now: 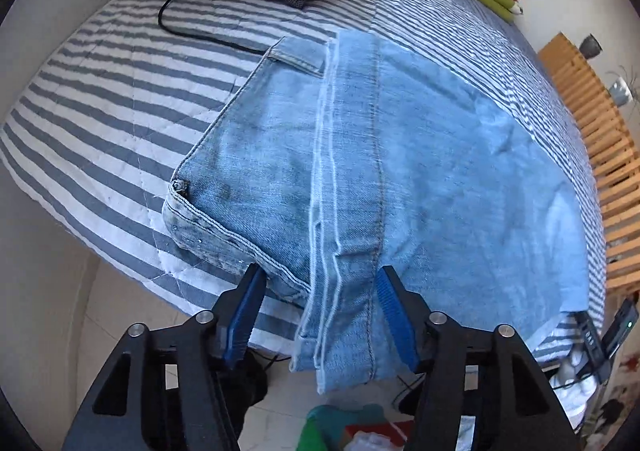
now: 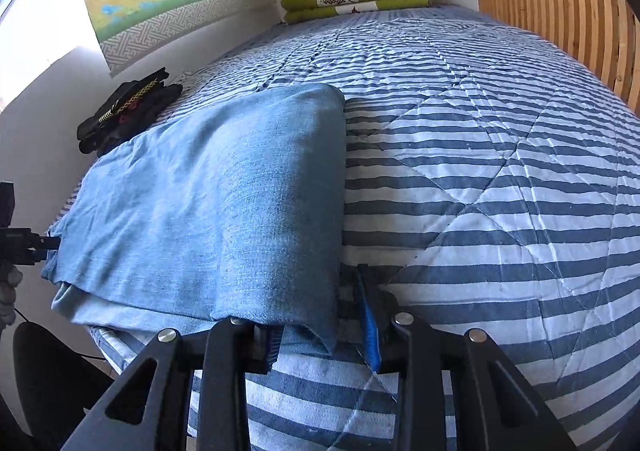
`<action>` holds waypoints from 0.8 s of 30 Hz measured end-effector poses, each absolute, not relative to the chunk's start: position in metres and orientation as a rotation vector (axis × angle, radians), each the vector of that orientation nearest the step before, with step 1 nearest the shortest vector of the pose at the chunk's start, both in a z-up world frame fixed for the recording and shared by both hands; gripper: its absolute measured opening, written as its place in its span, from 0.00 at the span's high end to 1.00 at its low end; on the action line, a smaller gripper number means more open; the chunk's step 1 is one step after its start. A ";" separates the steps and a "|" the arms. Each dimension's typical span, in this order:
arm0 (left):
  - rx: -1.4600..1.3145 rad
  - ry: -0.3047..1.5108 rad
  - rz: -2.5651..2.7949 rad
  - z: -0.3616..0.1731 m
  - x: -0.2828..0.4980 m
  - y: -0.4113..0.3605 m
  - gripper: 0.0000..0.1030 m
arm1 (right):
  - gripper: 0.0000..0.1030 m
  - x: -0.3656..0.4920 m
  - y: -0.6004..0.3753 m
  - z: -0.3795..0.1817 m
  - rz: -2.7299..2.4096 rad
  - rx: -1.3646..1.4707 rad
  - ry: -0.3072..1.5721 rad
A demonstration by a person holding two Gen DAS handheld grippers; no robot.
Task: Fold clothes
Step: 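Press the folded jeans edge with the right tool while the left tool straightens it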
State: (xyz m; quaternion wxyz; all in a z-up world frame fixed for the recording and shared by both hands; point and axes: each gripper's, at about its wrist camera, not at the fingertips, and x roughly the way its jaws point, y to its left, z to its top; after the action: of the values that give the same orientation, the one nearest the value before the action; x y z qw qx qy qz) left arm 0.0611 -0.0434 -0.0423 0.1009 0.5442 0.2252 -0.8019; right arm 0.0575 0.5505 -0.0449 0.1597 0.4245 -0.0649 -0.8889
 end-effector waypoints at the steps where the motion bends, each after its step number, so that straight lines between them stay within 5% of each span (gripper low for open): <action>1: 1.627 0.649 -2.371 -0.042 0.062 -0.038 0.42 | 0.72 0.057 0.550 -0.045 -2.540 1.213 -0.185; 4: 1.677 0.637 -2.350 -0.048 0.064 -0.030 0.49 | 0.72 0.057 0.549 -0.045 -2.542 1.214 -0.180; 8: 1.709 0.473 -2.339 -0.032 0.061 -0.009 0.91 | 0.72 0.057 0.549 -0.045 -2.552 1.211 -0.178; 14: 1.656 0.297 -2.477 0.019 0.041 0.018 0.93 | 0.74 0.058 0.551 -0.044 -2.560 1.215 -0.189; 19: 1.542 0.250 -2.606 0.068 0.033 0.021 0.94 | 0.87 0.065 0.560 -0.034 -2.627 1.174 -0.206; 24: 1.818 0.311 -2.303 -0.014 0.052 -0.023 0.93 | 0.93 0.073 0.552 -0.040 -2.634 1.211 -0.136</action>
State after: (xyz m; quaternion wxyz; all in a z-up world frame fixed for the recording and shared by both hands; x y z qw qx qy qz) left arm 0.0524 -0.0227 -0.0141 0.0951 0.6134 0.1048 -0.7770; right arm 0.0729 0.5522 -0.0404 0.1195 0.4144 -0.0465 -0.9010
